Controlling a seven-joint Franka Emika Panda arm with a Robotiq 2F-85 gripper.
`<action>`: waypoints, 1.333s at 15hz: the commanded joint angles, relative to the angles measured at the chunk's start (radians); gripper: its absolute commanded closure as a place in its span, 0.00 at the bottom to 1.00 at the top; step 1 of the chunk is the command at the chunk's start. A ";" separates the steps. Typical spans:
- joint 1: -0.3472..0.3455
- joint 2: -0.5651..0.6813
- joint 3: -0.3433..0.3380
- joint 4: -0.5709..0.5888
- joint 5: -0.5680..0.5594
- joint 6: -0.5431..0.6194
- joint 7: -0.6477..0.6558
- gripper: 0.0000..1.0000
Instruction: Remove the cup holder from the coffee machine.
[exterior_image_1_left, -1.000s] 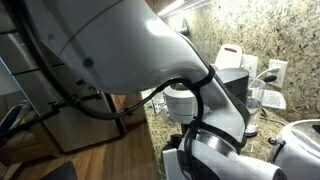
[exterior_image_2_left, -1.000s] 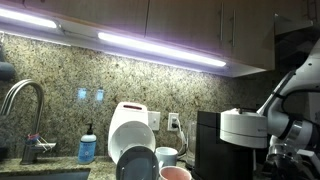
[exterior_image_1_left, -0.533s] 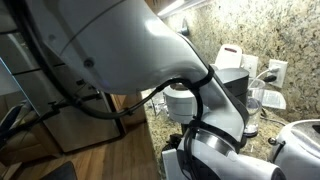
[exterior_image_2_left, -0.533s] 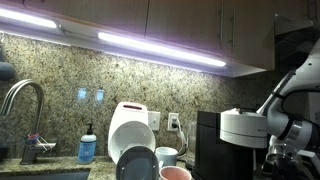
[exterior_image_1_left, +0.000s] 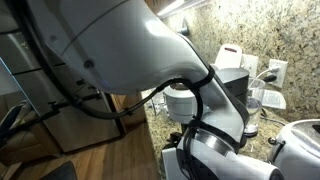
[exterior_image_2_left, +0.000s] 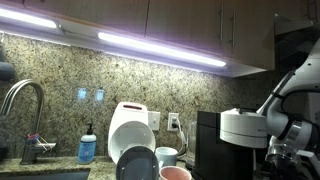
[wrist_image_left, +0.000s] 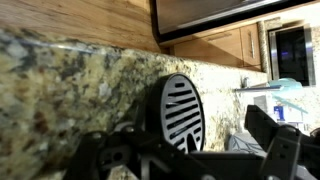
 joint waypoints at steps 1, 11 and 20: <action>0.005 -0.006 0.003 -0.007 0.025 0.017 -0.009 0.08; 0.009 -0.004 -0.003 -0.011 0.027 0.027 0.008 0.86; 0.021 -0.010 -0.029 -0.058 -0.012 0.065 0.012 0.86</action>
